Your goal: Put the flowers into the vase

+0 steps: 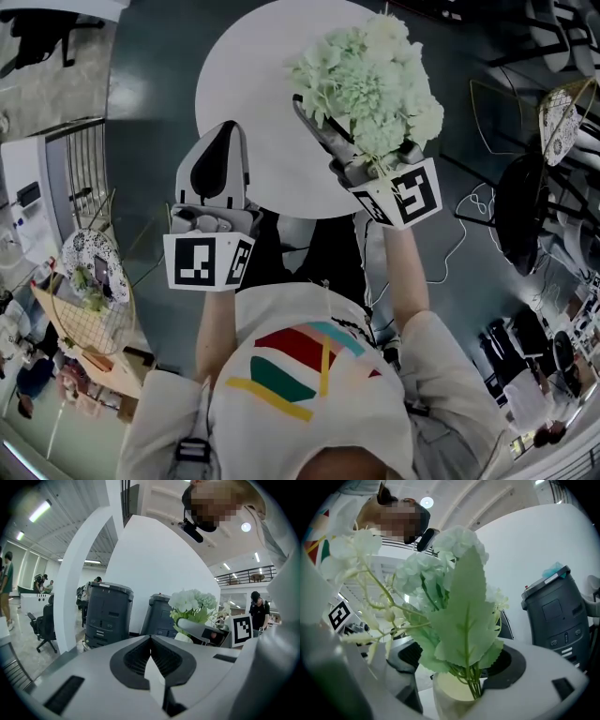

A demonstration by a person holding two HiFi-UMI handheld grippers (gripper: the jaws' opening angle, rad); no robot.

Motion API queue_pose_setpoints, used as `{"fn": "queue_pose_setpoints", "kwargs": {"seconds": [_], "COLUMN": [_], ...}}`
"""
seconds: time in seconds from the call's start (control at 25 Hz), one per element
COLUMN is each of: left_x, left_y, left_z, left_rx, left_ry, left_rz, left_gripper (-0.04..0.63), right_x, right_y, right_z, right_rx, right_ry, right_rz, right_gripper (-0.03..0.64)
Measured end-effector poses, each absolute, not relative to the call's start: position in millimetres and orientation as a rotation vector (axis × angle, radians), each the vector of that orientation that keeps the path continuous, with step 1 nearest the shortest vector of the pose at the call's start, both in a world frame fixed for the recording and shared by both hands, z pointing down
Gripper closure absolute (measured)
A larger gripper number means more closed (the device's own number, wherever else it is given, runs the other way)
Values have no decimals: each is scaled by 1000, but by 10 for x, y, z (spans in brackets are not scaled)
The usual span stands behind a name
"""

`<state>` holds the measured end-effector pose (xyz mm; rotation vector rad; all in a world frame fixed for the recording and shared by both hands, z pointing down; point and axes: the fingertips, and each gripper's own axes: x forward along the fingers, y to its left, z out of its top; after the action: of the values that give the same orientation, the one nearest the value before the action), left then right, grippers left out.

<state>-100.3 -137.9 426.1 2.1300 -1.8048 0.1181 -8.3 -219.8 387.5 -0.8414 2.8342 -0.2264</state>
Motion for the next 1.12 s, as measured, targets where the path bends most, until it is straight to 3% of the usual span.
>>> {"fn": "queue_pose_setpoints", "kwargs": {"seconds": [1.12], "left_x": [-909], "left_y": [-1395], "left_z": [4409], "left_rx": [2134], "left_ry": [-1764], "left_rz": [141], "left_gripper": [589], "right_x": [-22], "right_y": [-2163], "right_z": [4487], "right_rx": [-926], "right_ry": [2994], "right_rz": [-225], "right_gripper": [249]}}
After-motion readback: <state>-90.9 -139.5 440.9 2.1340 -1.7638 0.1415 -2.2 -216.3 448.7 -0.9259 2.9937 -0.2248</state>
